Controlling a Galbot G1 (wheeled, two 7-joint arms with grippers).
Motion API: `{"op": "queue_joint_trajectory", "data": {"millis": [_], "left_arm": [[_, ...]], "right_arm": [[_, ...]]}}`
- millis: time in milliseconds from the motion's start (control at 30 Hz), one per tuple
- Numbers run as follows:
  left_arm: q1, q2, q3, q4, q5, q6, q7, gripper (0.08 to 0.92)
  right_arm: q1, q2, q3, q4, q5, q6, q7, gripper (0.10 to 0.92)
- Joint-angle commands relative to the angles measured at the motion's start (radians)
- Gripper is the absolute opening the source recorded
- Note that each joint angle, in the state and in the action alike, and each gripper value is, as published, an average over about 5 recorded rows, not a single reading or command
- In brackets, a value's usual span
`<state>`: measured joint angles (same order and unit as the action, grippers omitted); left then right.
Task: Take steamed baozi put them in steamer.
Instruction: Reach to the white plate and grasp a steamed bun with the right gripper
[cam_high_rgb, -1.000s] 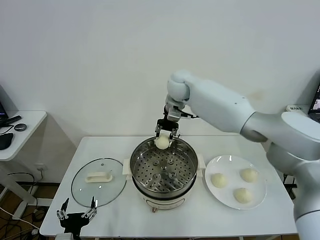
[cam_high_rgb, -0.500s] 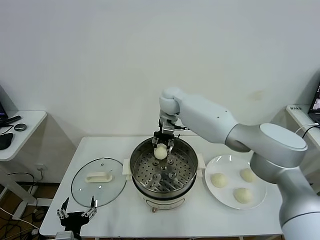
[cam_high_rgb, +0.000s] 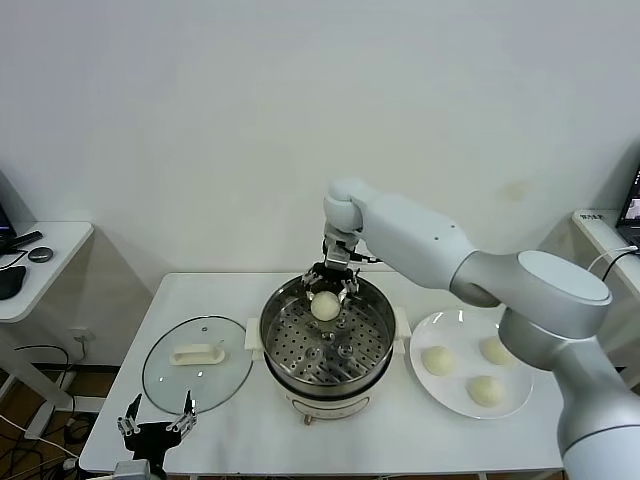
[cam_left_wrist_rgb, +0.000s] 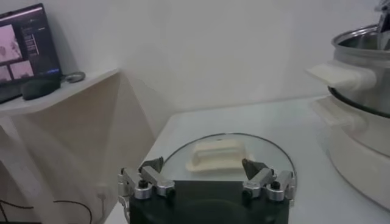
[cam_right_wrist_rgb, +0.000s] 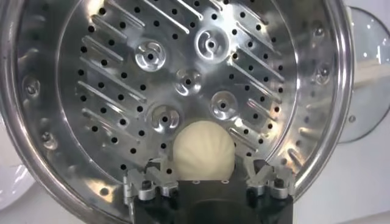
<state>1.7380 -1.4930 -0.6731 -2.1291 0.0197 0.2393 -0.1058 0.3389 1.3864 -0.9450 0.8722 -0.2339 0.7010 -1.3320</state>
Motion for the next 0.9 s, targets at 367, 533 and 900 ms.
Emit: {"op": "queue_joint_trajectory", "data": {"millis": [367,533,900], "left_arm": [[-0.006,-0.004,0.004,-0.024,-0.013,0.023,0.019,0.823],[-0.007,-0.01,0.008,-0.026,-0.018,0.031,0.024,0.823],[0.023,0.011,0.002,-0.046,-0.046,0.038,0.022,0.823]], "right_arm": [[0.26,-0.463,-0.009,0.441,0.578,-0.982,-0.004,0.823],[0.251,-0.626,0.0,0.537,0.549,-1.189,-0.006,0.823],[-0.074,-0.873,0.093,0.704,0.295,-1.221,0.003,0.823]]}}
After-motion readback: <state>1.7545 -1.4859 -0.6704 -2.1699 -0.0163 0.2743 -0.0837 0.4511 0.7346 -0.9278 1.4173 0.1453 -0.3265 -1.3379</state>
